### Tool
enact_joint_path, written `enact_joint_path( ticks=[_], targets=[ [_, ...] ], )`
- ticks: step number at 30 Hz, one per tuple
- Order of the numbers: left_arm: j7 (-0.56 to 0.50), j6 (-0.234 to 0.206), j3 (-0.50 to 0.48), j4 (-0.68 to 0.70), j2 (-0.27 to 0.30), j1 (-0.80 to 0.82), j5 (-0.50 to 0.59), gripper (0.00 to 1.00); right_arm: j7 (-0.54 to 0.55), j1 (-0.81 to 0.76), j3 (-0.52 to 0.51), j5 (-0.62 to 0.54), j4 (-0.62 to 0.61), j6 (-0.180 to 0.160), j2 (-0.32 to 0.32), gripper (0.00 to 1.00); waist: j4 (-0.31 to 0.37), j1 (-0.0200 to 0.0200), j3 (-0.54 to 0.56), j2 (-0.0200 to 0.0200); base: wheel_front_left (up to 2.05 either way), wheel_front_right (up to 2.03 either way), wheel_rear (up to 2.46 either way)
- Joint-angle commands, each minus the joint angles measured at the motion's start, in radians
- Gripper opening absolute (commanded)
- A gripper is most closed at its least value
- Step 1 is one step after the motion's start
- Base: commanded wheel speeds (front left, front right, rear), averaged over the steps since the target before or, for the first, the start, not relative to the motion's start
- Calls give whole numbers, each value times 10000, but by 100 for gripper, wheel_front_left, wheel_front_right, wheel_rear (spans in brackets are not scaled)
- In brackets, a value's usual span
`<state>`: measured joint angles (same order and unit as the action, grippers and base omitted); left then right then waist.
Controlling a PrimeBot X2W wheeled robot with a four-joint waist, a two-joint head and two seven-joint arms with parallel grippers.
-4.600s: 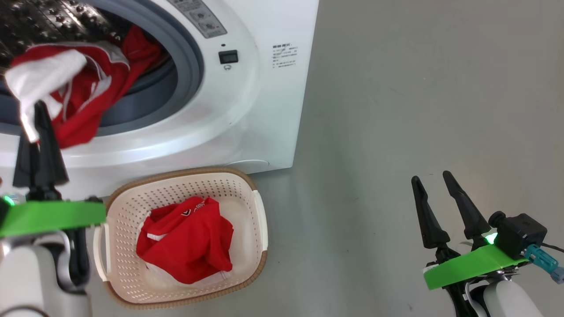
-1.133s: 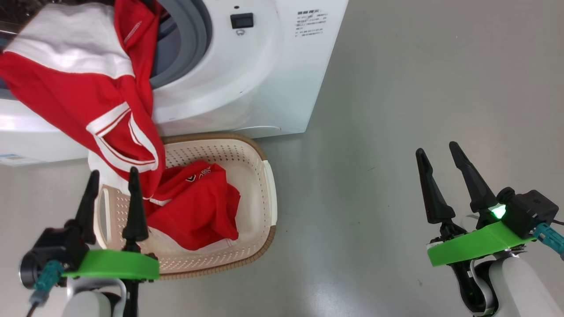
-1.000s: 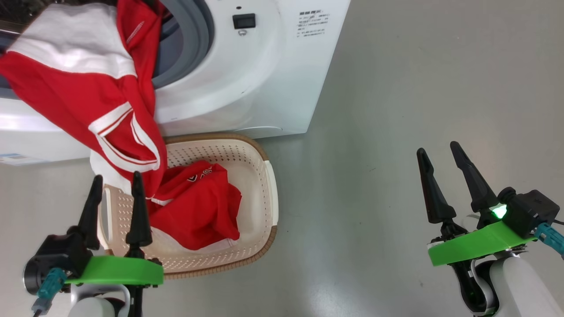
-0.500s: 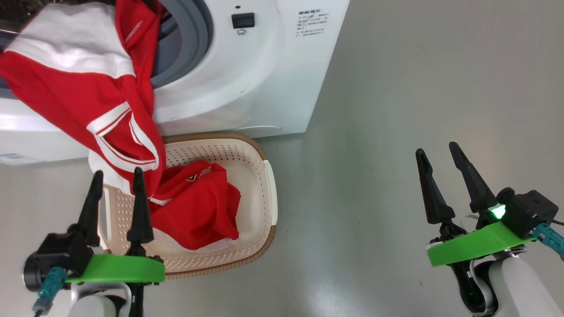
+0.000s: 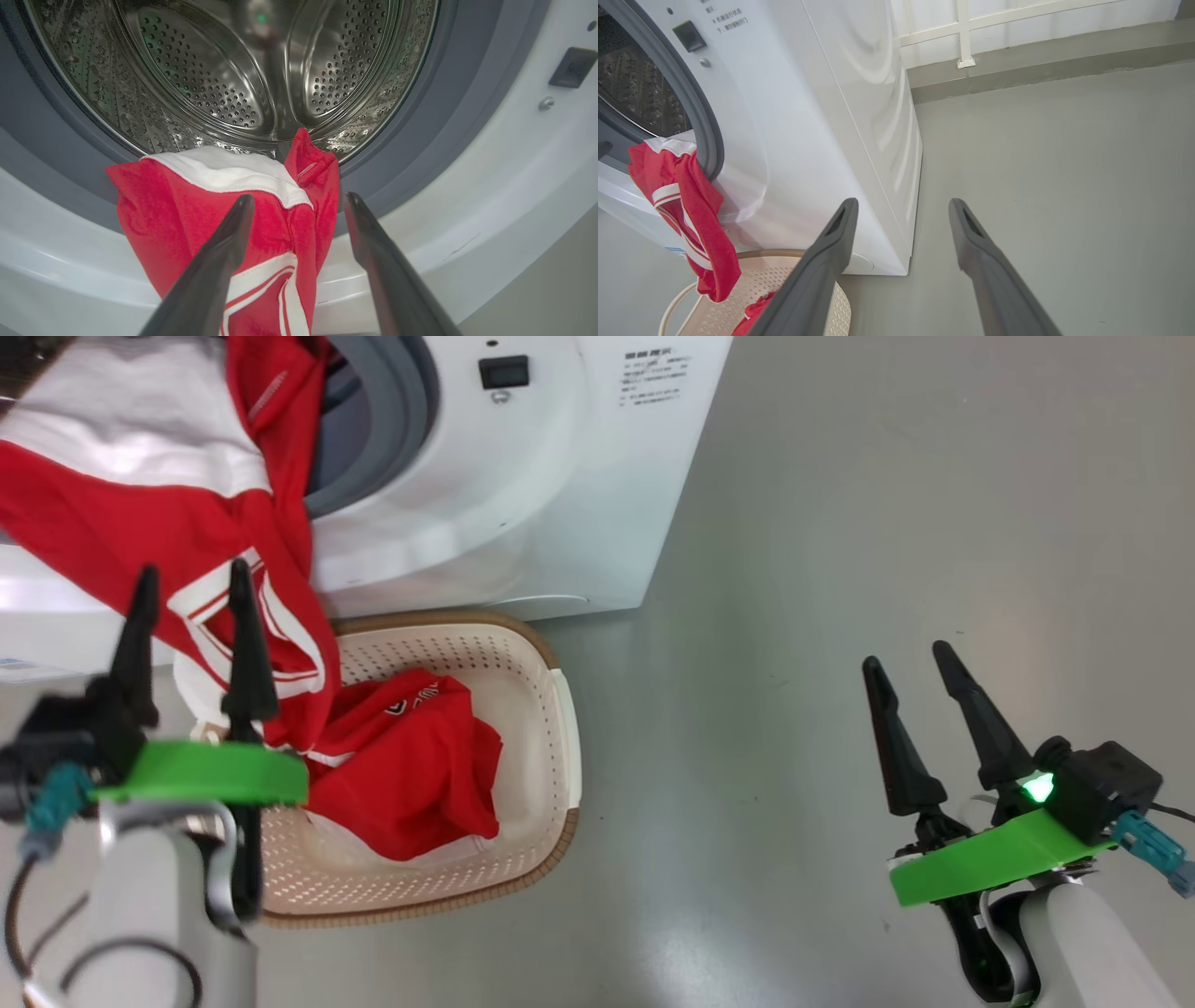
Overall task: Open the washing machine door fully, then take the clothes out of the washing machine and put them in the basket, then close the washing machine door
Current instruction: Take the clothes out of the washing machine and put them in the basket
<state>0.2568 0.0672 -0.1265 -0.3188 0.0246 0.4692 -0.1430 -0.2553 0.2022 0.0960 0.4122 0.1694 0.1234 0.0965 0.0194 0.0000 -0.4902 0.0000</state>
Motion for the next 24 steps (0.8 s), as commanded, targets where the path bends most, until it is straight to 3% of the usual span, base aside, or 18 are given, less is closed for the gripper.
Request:
enact_joint_path(
  ticks=[1, 13, 24],
  targets=[
    [49, 108, -371, 16, 313, 289, 115, 100, -65, -46, 274, -69, -197, 73, 9, 100, 64, 0, -73, 0, 0, 0, 0],
    [49, 220, -900, -3376, 1290, 2943, 830, 100, -65, 206, 532, 10, -186, 73, -191, 100, 733, 0, -525, 0, 0, 0, 0],
    [49, -190, -671, -4551, 2080, 3791, 1440, 100, -65, 373, 617, 24, -195, 73, -274, 100, 1129, 0, -787, 0, 0, 0, 0]
  ],
)
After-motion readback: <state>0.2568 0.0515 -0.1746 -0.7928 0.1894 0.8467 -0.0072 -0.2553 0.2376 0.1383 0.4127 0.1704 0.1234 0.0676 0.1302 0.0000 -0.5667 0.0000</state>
